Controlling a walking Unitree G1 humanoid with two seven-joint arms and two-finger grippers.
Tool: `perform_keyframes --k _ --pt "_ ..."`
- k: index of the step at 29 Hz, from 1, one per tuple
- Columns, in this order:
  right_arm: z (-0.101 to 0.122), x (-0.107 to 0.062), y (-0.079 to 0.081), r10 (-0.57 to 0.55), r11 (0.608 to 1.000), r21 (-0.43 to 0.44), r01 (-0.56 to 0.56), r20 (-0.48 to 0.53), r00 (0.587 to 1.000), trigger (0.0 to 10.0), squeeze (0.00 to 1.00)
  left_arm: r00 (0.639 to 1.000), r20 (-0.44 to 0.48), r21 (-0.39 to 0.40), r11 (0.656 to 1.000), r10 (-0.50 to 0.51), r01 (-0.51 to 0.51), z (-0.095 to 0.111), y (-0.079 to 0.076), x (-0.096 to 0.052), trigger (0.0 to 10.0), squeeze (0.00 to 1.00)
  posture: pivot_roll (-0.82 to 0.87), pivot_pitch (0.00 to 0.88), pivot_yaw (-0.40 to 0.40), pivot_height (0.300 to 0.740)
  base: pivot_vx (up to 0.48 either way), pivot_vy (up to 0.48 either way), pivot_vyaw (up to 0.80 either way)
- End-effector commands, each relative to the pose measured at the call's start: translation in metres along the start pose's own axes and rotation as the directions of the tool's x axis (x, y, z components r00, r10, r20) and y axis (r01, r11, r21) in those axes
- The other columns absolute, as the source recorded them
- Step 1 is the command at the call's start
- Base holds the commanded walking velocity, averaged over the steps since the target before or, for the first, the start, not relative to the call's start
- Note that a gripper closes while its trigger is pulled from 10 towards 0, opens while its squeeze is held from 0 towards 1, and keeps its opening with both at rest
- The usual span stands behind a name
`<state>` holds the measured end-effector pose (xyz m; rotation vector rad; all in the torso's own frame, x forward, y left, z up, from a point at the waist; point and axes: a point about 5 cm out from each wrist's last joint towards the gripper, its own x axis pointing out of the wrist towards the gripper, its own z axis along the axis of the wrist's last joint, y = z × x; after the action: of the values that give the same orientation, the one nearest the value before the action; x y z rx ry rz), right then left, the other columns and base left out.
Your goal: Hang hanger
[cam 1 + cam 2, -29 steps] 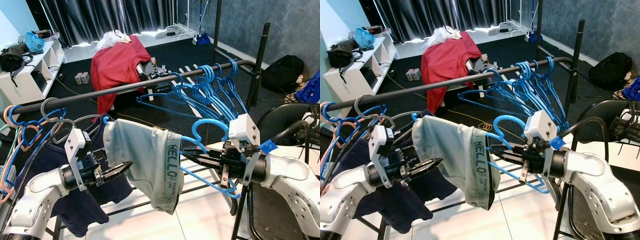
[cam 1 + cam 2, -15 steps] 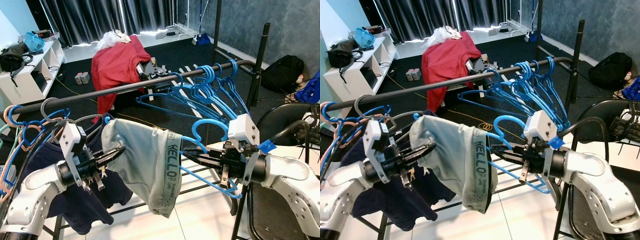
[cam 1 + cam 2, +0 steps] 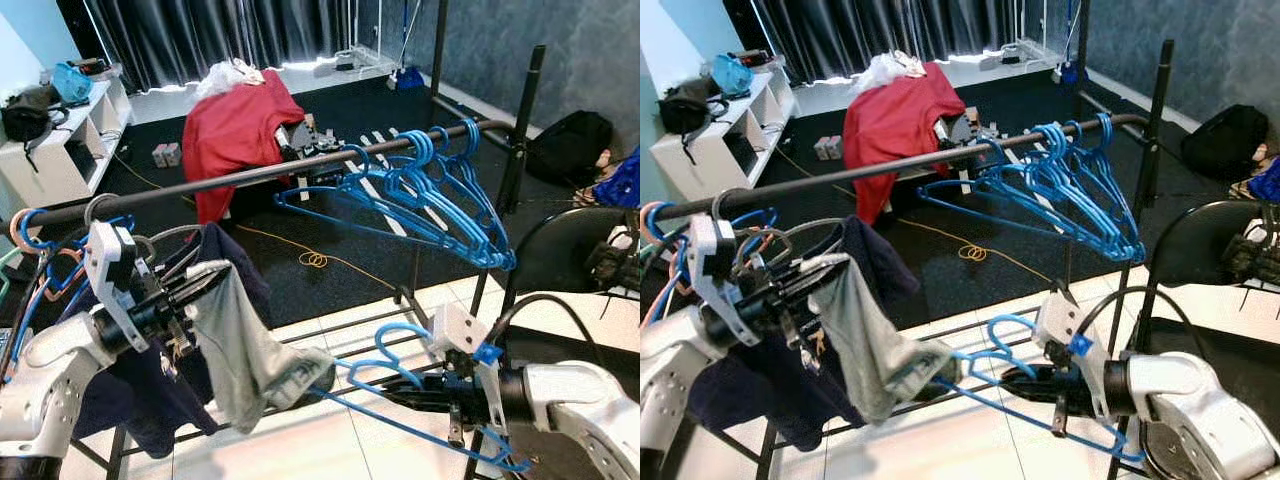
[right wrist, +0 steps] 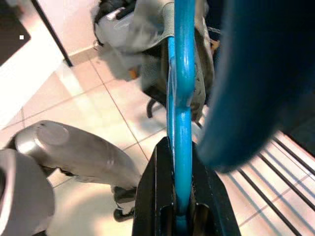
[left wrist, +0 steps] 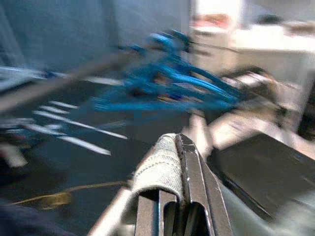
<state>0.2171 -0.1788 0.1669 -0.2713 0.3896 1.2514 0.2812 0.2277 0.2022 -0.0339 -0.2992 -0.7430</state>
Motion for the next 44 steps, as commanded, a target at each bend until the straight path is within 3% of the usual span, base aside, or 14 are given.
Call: perform_keyframes --k 1,8,10,16,19,23,24,25,26,27,29,31,37,44 --pt "0.001 -0.001 0.003 0.019 1.000 0.003 -0.019 0.001 1.000 0.0 0.00 0.998 0.004 0.010 0.998 0.055 -0.055 0.000 0.007 -0.005 0.0 0.00 -0.14 0.000 0.097 0.740 0.000 0.000 0.00" --pt "-0.005 -0.005 0.005 0.023 1.000 0.018 -0.022 -0.024 0.999 0.0 0.00 0.953 0.057 0.012 0.954 0.299 -0.300 0.004 0.036 -0.013 0.0 0.00 -0.13 0.000 0.098 0.740 0.000 0.000 0.00" --pt "-0.010 -0.007 0.006 0.025 0.999 0.031 -0.023 -0.055 0.998 0.0 0.00 0.884 0.078 -0.008 0.887 0.461 -0.462 0.002 0.053 -0.023 0.0 0.00 -0.13 0.000 0.101 0.740 0.000 0.000 0.00" --pt "-0.019 -0.008 0.007 0.020 0.999 0.042 -0.016 -0.113 0.993 0.0 0.00 0.819 0.090 -0.035 0.824 0.566 -0.566 0.001 0.063 -0.033 0.0 0.00 -0.13 0.000 0.100 0.740 0.000 0.000 0.00" --pt "-0.004 -0.011 0.001 -0.021 0.999 0.047 0.018 0.053 0.998 0.0 0.00 0.909 -0.015 -0.052 0.907 0.417 -0.417 -0.019 0.041 -0.030 0.8 0.00 -0.12 0.000 0.103 0.740 0.000 0.000 0.00" --pt "0.004 -0.014 -0.003 -0.047 0.998 0.035 0.042 0.129 0.991 0.0 0.00 0.941 -0.073 -0.050 0.941 0.331 -0.335 -0.029 0.029 -0.028 2.4 0.00 -0.12 0.000 0.102 0.740 0.000 0.000 0.00" --pt "0.010 -0.017 -0.013 -0.123 0.992 0.041 0.117 0.197 0.973 1.2 0.00 0.966 -0.149 -0.056 0.974 0.210 -0.220 -0.040 0.012 -0.027 4.0 0.00 -0.12 0.000 0.102 0.740 0.000 0.000 0.00" --pt "0.010 -0.017 -0.013 -0.123 0.992 0.041 0.117 0.197 0.973 1.2 0.00 0.966 -0.149 -0.056 0.974 0.210 -0.220 -0.040 0.012 -0.027 4.0 0.00 -0.12 0.000 0.102 0.740 0.000 0.000 0.00" --pt "0.008 -0.017 -0.029 -0.247 0.969 0.064 0.238 0.234 0.940 10.0 0.00 0.969 -0.246 -0.076 0.996 0.033 -0.054 -0.057 -0.017 -0.027 10.0 0.00 -0.13 0.000 0.103 0.740 0.000 0.000 0.00" --pt "0.008 -0.017 -0.029 -0.247 0.969 0.064 0.238 0.234 0.940 10.0 0.00 0.969 -0.246 -0.076 0.996 0.033 -0.054 -0.057 -0.017 -0.027 10.0 0.00 -0.13 0.000 0.103 0.740 0.000 0.000 0.00" --pt "-0.004 -0.009 -0.052 -0.444 0.896 0.152 0.418 0.252 0.860 10.0 0.00 0.946 -0.296 -0.150 0.985 -0.131 0.090 -0.079 -0.059 -0.020 10.0 0.00 -0.12 0.000 0.100 0.740 0.000 0.000 0.00" --pt "-0.022 0.011 -0.061 -0.546 0.833 0.250 0.494 0.222 0.808 10.0 0.00 0.969 -0.238 -0.198 0.980 -0.066 0.018 -0.087 -0.076 -0.004 10.0 0.00 -0.12 0.000 0.096 0.740 0.000 0.000 0.00" --pt "-0.053 0.034 -0.060 -0.624 0.759 0.342 0.554 0.142 0.768 10.0 0.00 0.970 -0.241 -0.228 0.971 0.020 -0.077 -0.105 -0.099 0.006 10.0 0.00 -0.11 0.002 0.094 0.740 0.000 0.000 0.13" --pt "-0.054 0.037 -0.064 -0.638 0.751 0.339 0.566 0.155 0.754 10.0 0.00 0.958 -0.230 -0.263 0.937 0.171 -0.230 -0.106 -0.085 0.004 10.0 0.00 -0.10 0.001 0.093 0.740 0.000 0.000 0.79"
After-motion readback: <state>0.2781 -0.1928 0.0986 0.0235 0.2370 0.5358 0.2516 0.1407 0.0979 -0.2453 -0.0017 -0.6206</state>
